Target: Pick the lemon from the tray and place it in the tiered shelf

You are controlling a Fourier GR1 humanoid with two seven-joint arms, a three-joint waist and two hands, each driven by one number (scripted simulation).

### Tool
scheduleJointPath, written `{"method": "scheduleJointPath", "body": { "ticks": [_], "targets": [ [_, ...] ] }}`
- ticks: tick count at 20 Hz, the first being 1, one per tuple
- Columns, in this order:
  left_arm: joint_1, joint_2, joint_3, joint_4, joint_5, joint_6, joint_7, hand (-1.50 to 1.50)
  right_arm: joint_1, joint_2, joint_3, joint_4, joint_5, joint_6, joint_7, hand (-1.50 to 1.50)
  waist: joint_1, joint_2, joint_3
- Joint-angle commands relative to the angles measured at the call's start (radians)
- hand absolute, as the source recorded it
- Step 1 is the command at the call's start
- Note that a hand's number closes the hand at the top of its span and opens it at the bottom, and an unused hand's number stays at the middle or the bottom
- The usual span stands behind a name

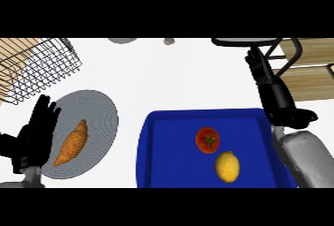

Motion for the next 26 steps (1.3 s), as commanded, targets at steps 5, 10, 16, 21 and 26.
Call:
{"method": "scheduleJointPath", "body": {
  "ticks": [5,10,16,21,26],
  "targets": [
    [-0.070,0.075,-0.025,-0.090,-0.146,0.051,-0.015,0.00,0.142,0.128,0.014,-0.078,0.047,-0.235,0.153,1.50,-0.026,-0.037,-0.027],
    [-0.034,0.048,-0.079,-0.116,-0.166,0.043,-0.011,0.00,0.304,0.264,-0.099,-0.135,-0.012,-0.455,0.129,-1.50,-0.035,-0.038,-0.026],
    [-0.043,0.067,-0.064,-0.143,-0.176,0.021,0.046,0.00,0.584,0.048,0.041,-0.591,0.059,-0.306,0.239,-1.50,-0.030,-0.036,-0.029],
    [-0.052,0.053,-0.076,-0.172,-0.177,0.032,0.057,0.00,0.579,-0.195,0.130,-0.638,0.229,-0.230,0.514,-1.50,-0.019,-0.036,-0.034],
    [-0.066,0.034,-0.098,-0.167,-0.202,0.053,0.070,0.00,0.547,-0.347,0.209,-0.733,0.422,-0.178,0.800,-1.50,-0.008,-0.035,-0.037]
  ]
}}
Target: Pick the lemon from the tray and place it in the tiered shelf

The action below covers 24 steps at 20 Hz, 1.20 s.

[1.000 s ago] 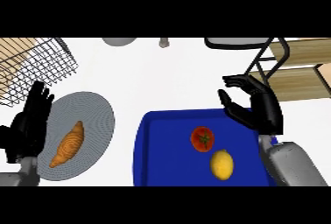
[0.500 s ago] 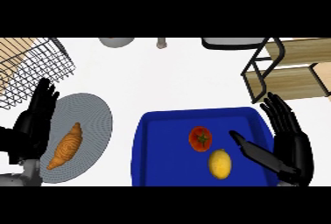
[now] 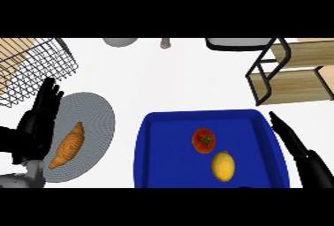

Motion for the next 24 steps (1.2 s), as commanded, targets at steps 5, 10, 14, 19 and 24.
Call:
{"method": "scheduleJointPath", "body": {
  "ticks": [5,10,14,19,24],
  "targets": [
    [-0.046,-0.038,-0.037,0.019,-0.029,0.016,0.009,0.00,-0.129,-0.223,0.099,-0.113,0.264,0.180,0.524,-1.50,0.019,0.006,-0.003],
    [-0.062,-0.022,-0.009,0.034,-0.017,-0.009,0.008,0.00,-0.296,-0.089,0.252,-0.130,0.392,0.273,0.881,-1.50,0.036,0.005,0.001],
    [-0.021,-0.051,-0.046,-0.024,-0.032,0.006,0.021,0.00,-0.382,0.002,0.331,-0.035,0.473,0.361,0.993,-1.50,0.039,0.002,0.003],
    [-0.012,-0.063,-0.049,-0.001,-0.052,0.016,0.003,0.00,-0.436,0.037,0.326,0.092,0.464,0.480,1.050,-1.50,0.035,0.004,0.002],
    [-0.058,-0.032,-0.023,-0.034,-0.051,0.014,0.063,0.00,-0.434,0.094,0.334,0.177,0.492,0.514,1.083,-1.50,0.025,0.003,0.005]
  ]
}}
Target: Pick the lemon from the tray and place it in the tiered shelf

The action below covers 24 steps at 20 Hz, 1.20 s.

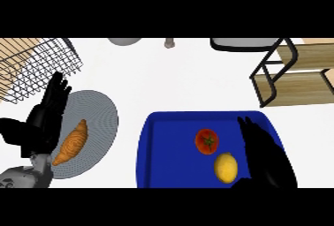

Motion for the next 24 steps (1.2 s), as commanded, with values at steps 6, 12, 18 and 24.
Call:
{"method": "scheduleJointPath", "body": {
  "ticks": [6,12,18,24],
  "targets": [
    [0.032,-0.033,0.003,0.009,-0.023,-0.002,-0.031,0.00,-0.017,0.163,-0.004,0.094,0.092,0.094,0.193,-1.50,-0.014,0.000,0.003],
    [0.057,-0.033,0.028,0.019,-0.007,-0.043,-0.047,0.00,0.070,0.202,-0.025,0.197,0.175,0.048,0.067,-1.50,-0.016,0.002,0.003],
    [0.003,-0.044,0.038,-0.008,-0.051,-0.008,0.037,0.00,0.119,0.265,-0.053,0.202,0.240,0.072,0.027,-1.50,-0.018,0.001,0.004],
    [0.075,-0.095,0.044,-0.021,-0.077,-0.037,-0.039,0.00,0.166,0.276,-0.136,0.252,0.286,0.048,-0.125,-1.50,-0.015,0.000,0.004]
  ]
}}
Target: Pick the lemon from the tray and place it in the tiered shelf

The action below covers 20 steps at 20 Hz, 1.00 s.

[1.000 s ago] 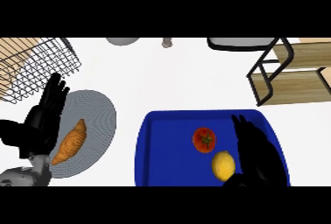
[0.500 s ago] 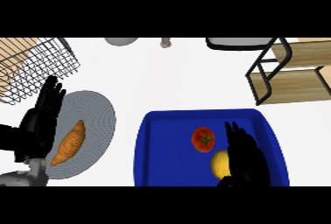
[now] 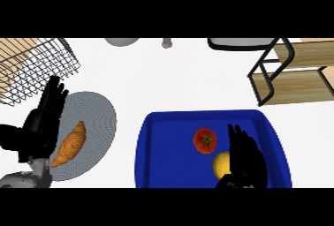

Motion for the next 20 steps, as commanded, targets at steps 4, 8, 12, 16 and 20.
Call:
{"method": "scheduleJointPath", "body": {
  "ticks": [4,8,12,16,20],
  "targets": [
    [-0.010,-0.052,0.024,0.058,-0.049,-0.026,-0.039,0.00,0.038,0.111,0.000,0.045,0.112,0.002,0.034,-1.50,-0.001,0.000,0.000],
    [0.049,-0.060,0.031,0.006,-0.057,-0.047,-0.034,0.00,0.063,0.043,-0.134,0.092,0.042,-0.002,-0.110,-1.50,0.000,0.000,0.000],
    [0.011,-0.067,0.039,-0.052,-0.077,-0.041,0.064,0.00,0.043,0.177,-0.082,0.172,0.097,0.019,-0.059,1.50,0.002,0.000,0.000],
    [0.055,-0.035,0.108,-0.046,-0.015,-0.118,0.007,0.00,0.002,0.158,-0.059,0.233,0.155,0.024,-0.116,1.50,0.007,0.000,0.000],
    [0.079,-0.067,0.063,-0.084,-0.068,-0.096,0.008,0.00,-0.011,0.144,-0.043,0.266,0.238,-0.002,-0.133,1.50,0.007,0.000,0.000]
  ]
}}
